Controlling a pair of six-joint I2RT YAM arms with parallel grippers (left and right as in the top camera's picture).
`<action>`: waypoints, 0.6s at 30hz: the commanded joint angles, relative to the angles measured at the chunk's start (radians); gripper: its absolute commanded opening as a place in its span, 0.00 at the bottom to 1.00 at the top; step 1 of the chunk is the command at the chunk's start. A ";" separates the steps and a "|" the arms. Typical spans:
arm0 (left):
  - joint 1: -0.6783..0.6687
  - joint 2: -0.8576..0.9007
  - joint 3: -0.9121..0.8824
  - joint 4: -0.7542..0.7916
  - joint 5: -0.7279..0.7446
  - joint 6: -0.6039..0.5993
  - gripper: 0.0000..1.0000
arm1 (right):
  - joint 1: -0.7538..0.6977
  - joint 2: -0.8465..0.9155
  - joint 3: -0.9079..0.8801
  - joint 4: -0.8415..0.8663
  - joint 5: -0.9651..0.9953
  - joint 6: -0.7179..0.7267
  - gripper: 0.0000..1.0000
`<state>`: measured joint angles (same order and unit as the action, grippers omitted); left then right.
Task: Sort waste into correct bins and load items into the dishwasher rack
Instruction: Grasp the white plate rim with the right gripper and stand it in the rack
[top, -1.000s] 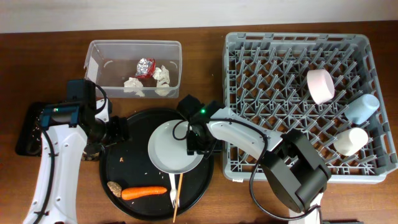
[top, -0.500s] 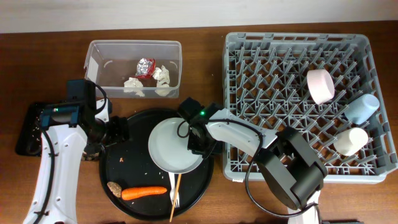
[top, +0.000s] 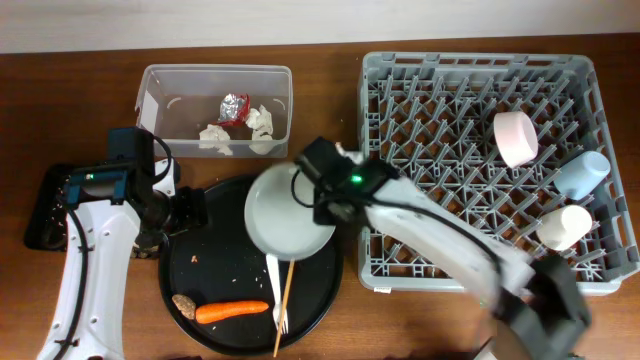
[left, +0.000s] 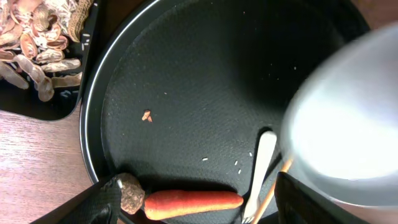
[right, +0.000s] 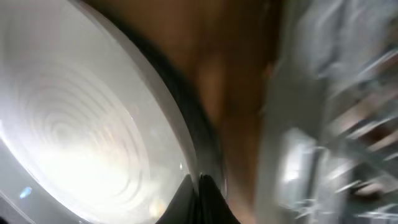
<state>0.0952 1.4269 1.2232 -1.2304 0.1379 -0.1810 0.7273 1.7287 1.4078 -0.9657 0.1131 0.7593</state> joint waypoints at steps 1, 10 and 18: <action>0.006 -0.007 0.008 0.002 -0.004 -0.009 0.79 | 0.003 -0.234 0.039 -0.002 0.474 -0.208 0.04; 0.006 -0.007 0.008 0.008 -0.004 -0.009 0.79 | -0.282 -0.282 0.038 0.118 1.324 -0.430 0.04; 0.006 -0.007 0.008 0.011 -0.004 -0.010 0.79 | -0.414 -0.006 0.038 0.137 1.114 -0.430 0.04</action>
<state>0.0952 1.4269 1.2232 -1.2205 0.1375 -0.1810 0.3191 1.6573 1.4364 -0.8352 1.2972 0.3286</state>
